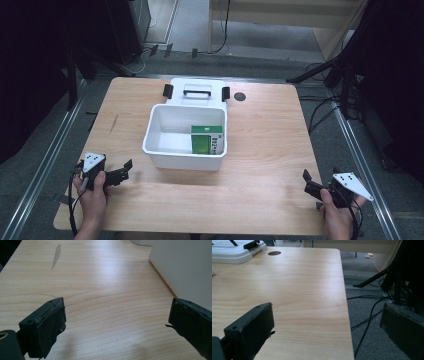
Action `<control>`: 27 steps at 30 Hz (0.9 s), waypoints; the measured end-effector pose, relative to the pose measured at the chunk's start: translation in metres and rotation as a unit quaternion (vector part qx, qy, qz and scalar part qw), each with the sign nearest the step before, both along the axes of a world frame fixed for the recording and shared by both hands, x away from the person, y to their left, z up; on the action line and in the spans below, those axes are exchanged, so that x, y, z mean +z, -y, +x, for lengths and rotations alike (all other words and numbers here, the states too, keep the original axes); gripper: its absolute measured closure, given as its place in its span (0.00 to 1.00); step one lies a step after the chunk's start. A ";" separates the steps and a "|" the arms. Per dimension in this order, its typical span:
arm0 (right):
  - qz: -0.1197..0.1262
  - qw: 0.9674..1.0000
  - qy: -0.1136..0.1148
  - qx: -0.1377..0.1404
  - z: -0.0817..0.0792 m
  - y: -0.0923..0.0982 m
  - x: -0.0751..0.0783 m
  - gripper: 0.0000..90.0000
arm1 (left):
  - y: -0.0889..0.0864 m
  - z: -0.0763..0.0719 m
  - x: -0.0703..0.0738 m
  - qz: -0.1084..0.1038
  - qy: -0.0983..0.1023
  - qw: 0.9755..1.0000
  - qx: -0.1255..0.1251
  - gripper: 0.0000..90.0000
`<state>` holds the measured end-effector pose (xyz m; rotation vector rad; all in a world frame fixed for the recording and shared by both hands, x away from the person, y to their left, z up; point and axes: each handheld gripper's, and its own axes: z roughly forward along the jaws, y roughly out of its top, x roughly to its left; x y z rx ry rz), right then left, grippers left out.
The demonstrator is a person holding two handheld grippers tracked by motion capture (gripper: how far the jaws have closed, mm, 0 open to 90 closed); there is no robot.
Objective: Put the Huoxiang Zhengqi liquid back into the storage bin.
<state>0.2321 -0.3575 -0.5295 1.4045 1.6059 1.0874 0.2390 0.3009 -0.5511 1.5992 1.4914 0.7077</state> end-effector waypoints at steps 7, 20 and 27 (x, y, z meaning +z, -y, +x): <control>0.003 1.000 -0.008 -0.006 -0.012 0.011 -0.008 0.00 | 0.000 0.000 0.000 -0.001 0.000 1.000 0.001 0.02; 0.017 1.000 -0.006 -0.006 -0.022 0.010 -0.016 0.00 | 0.000 0.001 0.000 0.003 -0.004 1.000 -0.001 0.02; 0.021 0.999 -0.022 0.012 -0.019 0.009 -0.016 0.00 | 0.001 0.001 0.000 0.007 -0.004 1.000 -0.001 0.02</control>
